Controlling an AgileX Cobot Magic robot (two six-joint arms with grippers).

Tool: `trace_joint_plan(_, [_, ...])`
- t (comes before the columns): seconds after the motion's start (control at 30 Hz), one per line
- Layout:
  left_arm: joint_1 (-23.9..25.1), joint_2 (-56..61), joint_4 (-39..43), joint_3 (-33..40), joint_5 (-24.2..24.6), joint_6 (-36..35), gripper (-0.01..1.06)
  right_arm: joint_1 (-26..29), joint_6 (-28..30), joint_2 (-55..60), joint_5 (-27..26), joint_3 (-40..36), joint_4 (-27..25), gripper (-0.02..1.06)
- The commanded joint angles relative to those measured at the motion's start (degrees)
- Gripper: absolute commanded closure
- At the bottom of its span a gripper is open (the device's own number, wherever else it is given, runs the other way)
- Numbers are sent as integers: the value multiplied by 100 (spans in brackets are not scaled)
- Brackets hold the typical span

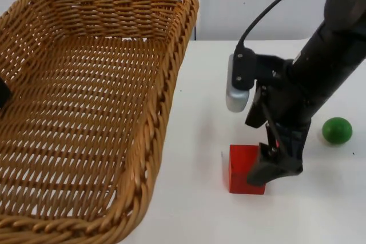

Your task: Pick up the basket with the left hand and place the object to the left of the red cylinder into the basket with the right hand.

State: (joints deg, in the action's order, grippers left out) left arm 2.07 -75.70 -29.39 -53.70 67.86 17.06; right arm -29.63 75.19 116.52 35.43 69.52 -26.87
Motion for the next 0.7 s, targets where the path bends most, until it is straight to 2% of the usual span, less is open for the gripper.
trace_joint_plan(0.0, [5,82,-171,1,27,21,105,-45,133,63,-93,31,-68,0])
trace_joint_plan(0.67, [5,82,-160,1,27,19,105,-238,232,734,-472,153,-76,0])
